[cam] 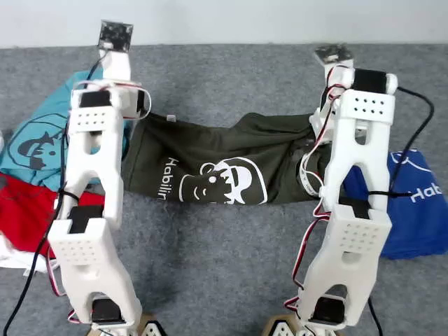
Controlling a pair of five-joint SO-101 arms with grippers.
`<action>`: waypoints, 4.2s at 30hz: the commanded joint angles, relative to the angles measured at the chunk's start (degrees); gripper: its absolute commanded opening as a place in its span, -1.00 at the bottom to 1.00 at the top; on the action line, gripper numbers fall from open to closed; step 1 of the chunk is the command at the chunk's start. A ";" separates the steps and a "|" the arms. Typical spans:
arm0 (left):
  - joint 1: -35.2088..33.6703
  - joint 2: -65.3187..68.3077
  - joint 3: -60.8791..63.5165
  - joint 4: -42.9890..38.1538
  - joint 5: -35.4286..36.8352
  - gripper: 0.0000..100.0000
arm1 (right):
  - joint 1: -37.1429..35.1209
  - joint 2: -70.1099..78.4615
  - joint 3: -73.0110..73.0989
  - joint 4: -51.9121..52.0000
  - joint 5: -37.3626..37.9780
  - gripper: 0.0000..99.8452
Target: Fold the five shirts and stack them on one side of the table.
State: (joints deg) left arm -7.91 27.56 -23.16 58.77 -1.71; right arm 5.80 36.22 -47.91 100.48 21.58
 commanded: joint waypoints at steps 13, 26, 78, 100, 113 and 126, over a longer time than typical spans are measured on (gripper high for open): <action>-2.20 0.26 -6.81 41.58 0.70 -0.81 | 1.63 -20.44 26.99 2.07 1.14 -0.63; -3.69 14.42 -6.81 39.38 0.79 -0.82 | -0.75 -26.77 39.30 -0.31 1.85 -0.63; -5.45 19.08 -6.46 34.29 0.79 -0.82 | -0.31 -14.81 54.59 -28.44 -1.32 -0.67; -5.89 18.99 -6.55 40.79 0.35 -0.97 | 4.88 -15.25 54.77 -12.26 6.42 -0.98; -6.33 18.37 -0.04 41.85 -1.67 -0.98 | 5.32 -38.37 80.79 -18.86 12.92 -0.98; -6.33 -1.32 16.22 41.67 -5.36 -0.98 | 5.41 -44.26 85.54 -17.63 13.10 -0.98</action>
State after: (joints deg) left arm -13.54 33.19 -11.30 98.68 -5.93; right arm 10.29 -5.89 37.63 81.32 33.80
